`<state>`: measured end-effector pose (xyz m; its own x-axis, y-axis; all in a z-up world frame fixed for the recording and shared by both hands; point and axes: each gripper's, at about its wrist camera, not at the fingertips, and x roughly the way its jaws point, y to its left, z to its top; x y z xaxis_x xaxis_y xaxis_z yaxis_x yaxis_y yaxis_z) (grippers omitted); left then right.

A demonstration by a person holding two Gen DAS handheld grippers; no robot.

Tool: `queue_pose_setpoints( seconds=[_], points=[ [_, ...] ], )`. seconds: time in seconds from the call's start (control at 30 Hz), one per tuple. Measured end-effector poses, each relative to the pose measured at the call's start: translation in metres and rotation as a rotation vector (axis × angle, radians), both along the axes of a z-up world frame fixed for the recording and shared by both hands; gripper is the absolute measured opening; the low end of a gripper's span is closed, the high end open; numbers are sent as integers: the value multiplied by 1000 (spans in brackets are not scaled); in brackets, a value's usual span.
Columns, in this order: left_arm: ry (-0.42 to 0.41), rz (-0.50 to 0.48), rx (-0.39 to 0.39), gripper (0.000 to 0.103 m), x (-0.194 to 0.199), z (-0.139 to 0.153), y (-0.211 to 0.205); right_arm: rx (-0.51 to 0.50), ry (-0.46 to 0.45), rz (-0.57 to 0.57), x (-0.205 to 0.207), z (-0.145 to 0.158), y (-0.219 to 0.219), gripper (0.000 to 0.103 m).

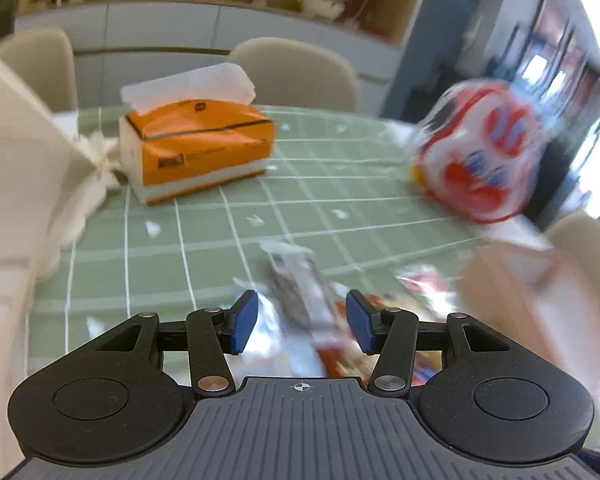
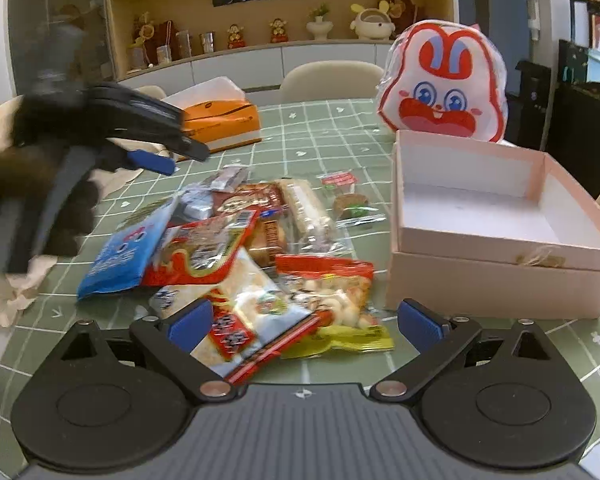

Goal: Organize snacks
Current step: 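Reach into the snack pile and grasp the clear-wrapped snack bar with the left gripper, then grasp the blue seaweed packet with the right gripper while the left holds the snack bar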

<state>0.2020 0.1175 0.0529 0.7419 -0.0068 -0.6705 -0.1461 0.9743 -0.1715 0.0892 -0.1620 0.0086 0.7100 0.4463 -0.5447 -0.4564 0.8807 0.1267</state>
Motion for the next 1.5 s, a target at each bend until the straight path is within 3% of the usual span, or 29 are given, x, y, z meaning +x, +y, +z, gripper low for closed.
queue_pose_setpoints(
  seconds=[0.13,0.3,0.4,0.53,0.7,0.93,1.1,1.27,1.37,1.5],
  points=[
    [85,-9,142,56,35,-20,-21,67,28,-12,9,-1,-17,100],
    [117,-25,209,55,51,-34,-37,116,51,-9,14,-3,-26,100],
    [105,-37,228,47,52,-35,-41,113,51,-4,15,-4,-27,100],
    [55,-51,205,43,39,-26,-37,95,33,-17,14,-3,-25,100],
    [-41,-86,145,43,-19,0,-26,41,25,21,7,5,-11,100],
    [-116,-24,65,43,-144,7,17,-6,41,262,-6,24,55,100],
    [-136,28,-27,43,-204,2,48,-90,5,373,-11,24,126,100],
    [-174,38,-69,43,-232,-3,65,-214,-66,395,-9,13,171,100],
    [-183,28,-90,43,-237,-9,68,-231,-44,370,1,5,181,100],
    [-172,-12,-114,43,-239,-15,63,-266,-92,364,0,0,188,100]
  ],
)
